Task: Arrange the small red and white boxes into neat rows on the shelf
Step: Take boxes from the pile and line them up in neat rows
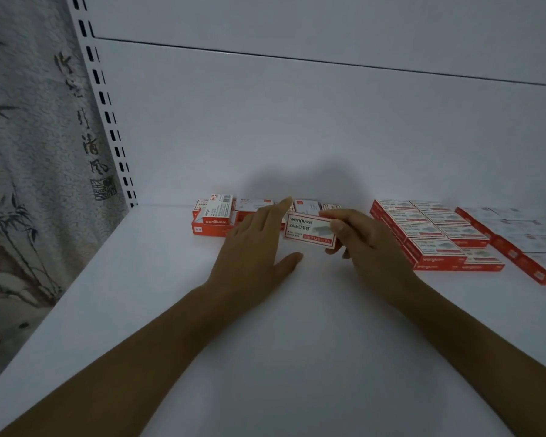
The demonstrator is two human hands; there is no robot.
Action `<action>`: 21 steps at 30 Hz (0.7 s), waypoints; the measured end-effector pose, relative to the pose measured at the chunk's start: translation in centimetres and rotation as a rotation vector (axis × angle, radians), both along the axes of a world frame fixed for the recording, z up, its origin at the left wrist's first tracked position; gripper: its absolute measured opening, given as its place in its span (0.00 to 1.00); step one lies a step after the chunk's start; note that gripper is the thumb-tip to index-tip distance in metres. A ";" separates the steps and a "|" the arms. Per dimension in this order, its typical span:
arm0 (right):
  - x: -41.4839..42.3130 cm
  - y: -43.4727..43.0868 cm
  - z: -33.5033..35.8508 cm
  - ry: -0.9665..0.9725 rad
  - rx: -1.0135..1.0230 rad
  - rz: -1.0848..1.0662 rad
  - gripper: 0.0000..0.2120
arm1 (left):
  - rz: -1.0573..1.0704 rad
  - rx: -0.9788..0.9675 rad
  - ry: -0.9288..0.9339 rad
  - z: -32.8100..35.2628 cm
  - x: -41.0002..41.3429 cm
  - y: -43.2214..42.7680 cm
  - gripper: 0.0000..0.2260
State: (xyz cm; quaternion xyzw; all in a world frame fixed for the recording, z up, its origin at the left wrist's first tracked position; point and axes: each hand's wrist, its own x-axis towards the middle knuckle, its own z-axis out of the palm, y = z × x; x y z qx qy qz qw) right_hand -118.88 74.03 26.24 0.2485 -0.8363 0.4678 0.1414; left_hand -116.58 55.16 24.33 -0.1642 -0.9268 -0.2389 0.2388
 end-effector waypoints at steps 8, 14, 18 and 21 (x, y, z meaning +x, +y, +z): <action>0.4 -0.1 0.3 -0.061 -0.019 0.042 0.11 | -0.008 0.028 0.043 -0.2 -0.3 0.0 0.29; 0.5 -0.2 0.3 -0.051 -0.050 0.038 0.11 | -0.009 0.019 0.086 -0.3 -0.5 0.0 0.22; 0.6 -0.1 0.8 -0.047 -0.022 -0.006 0.26 | -0.001 0.005 0.077 -0.4 -0.5 -0.1 0.22; 0.8 0.3 0.6 0.030 0.227 -0.044 0.36 | -0.002 0.000 0.066 -0.4 -0.6 -0.3 0.22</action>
